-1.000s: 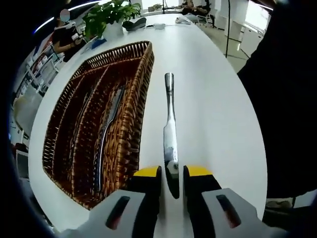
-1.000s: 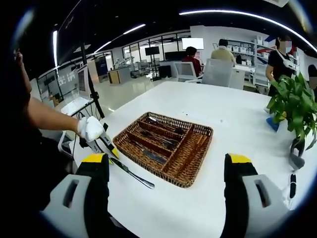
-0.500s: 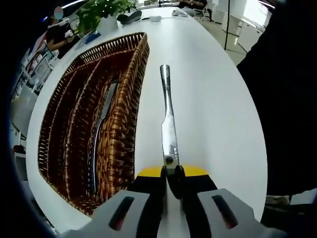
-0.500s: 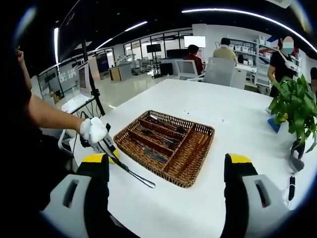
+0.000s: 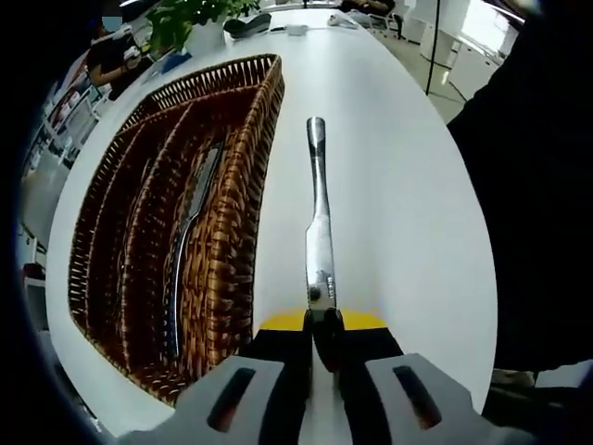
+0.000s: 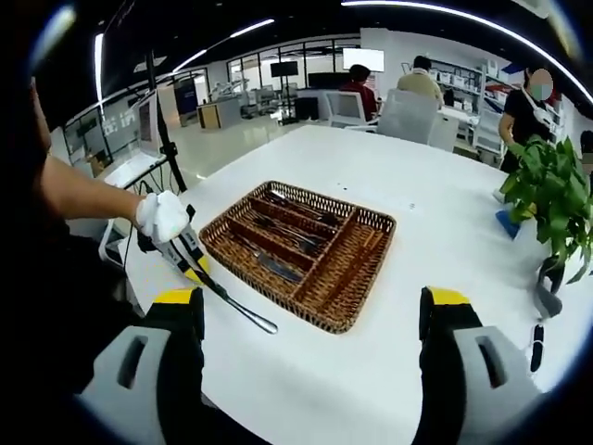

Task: Arrange the knives, forks, and spoons in their matching storage slots by inserting each utensil handle-first until every utensil is classified and aligned in the correct compartment

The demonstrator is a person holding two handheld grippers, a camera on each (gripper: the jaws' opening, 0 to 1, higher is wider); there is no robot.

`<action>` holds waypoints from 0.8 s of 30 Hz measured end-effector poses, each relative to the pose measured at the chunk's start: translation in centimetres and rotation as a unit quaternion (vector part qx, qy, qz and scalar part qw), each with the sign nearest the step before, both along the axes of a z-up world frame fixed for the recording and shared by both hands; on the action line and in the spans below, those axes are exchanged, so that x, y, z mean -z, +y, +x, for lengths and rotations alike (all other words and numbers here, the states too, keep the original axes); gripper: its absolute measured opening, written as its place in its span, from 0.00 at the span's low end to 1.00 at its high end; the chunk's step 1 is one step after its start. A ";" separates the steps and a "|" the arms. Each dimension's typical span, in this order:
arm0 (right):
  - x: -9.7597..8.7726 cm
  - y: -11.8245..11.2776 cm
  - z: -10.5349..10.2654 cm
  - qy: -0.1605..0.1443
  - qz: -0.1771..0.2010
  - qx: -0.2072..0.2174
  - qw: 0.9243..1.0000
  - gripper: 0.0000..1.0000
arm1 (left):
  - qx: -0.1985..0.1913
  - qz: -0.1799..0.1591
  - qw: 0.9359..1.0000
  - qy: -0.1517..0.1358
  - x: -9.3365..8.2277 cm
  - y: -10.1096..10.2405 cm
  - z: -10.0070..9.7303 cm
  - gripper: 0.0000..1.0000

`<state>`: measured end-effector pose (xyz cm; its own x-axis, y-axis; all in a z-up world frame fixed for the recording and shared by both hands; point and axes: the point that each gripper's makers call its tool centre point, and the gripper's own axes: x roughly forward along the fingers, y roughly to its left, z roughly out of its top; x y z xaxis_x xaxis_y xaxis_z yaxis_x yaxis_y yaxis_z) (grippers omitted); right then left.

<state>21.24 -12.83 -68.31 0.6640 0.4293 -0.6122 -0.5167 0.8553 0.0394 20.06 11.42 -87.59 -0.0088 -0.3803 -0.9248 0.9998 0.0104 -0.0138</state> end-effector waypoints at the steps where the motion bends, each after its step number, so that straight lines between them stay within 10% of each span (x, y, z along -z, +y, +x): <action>1: -0.1 0.1 0.0 0.001 0.004 -0.001 1.000 1.00 | -0.002 -0.001 1.000 0.000 0.0 0.0 -0.1 0.08; 24: 1.5 2.3 0.3 0.008 -0.025 -0.094 0.995 1.00 | 0.020 0.010 1.000 -0.008 -2.9 0.5 0.2 0.07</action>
